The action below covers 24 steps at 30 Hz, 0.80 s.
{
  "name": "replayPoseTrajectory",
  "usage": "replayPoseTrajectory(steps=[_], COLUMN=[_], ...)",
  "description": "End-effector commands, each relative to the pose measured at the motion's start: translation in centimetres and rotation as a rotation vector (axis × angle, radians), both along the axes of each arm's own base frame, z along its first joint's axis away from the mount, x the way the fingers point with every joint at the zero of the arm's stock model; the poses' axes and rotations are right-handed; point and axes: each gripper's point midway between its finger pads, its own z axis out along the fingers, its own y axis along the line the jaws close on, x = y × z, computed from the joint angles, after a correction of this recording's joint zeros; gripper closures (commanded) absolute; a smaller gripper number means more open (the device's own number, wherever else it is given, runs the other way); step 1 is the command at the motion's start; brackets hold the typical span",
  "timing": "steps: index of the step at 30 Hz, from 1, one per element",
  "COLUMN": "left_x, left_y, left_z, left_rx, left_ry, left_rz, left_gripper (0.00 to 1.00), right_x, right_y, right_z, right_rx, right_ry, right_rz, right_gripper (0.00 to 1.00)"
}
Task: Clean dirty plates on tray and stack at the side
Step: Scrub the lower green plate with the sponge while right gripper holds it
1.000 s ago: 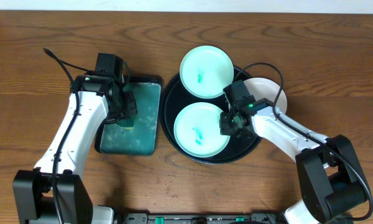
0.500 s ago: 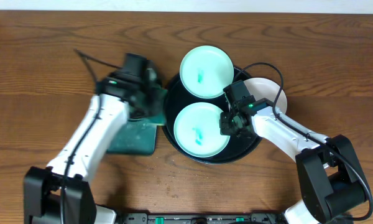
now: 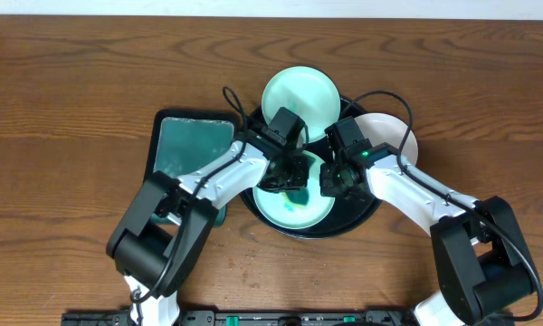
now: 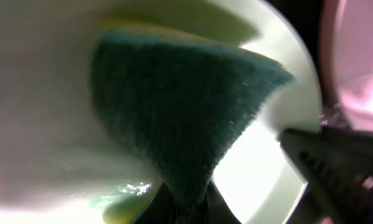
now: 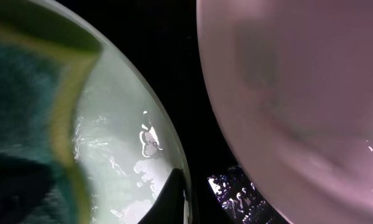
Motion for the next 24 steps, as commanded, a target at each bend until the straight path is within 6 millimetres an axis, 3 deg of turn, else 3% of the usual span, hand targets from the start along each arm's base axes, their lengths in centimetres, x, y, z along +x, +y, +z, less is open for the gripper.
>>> replayPoseTrajectory(steps=[1,3,7,10,14,17,20,22,24], left_x=[-2.3,-2.4,-1.6,-1.0,0.3,1.5,1.8,1.7,1.3], left_y=[-2.3,-1.3,5.1,10.6,15.1,16.8,17.2,16.1,13.5], left_z=[-1.2,-2.2,-4.1,-4.0,-2.6,-2.2,-2.3,-2.7,-3.2], left_rx=[-0.087,-0.029,0.304,0.571,0.775,0.824,0.806,0.735,0.592], left_ry=[0.127,0.136,0.071,0.019,-0.04,-0.07,-0.06,-0.033,0.013], left_rz=[-0.028,-0.013,0.073,0.101,0.108,0.107,0.131,0.137,0.123], left_gripper=[0.93,0.93,0.93,0.93,0.93,0.93,0.93,0.93,0.93], right_x=[-0.3,-0.3,-0.4,-0.4,-0.3,-0.3,-0.3,-0.3,-0.3], right_y=[-1.1,-1.1,-1.2,-1.1,-1.1,-1.1,-1.1,-1.1,-1.1], right_z=[-1.2,-1.2,-1.2,-1.2,-1.2,-1.2,-1.2,-1.2,-1.2], right_rx=[-0.075,-0.075,-0.077,-0.076,-0.074,-0.074,-0.074,-0.074,-0.074], right_ry=[0.01,0.011,0.014,0.012,0.008,0.007,0.008,0.008,0.008], right_rz=[-0.009,-0.009,-0.008,-0.008,-0.008,-0.008,-0.008,-0.008,-0.008], right_gripper=[0.99,0.99,0.99,0.99,0.99,0.99,0.99,0.99,0.99])
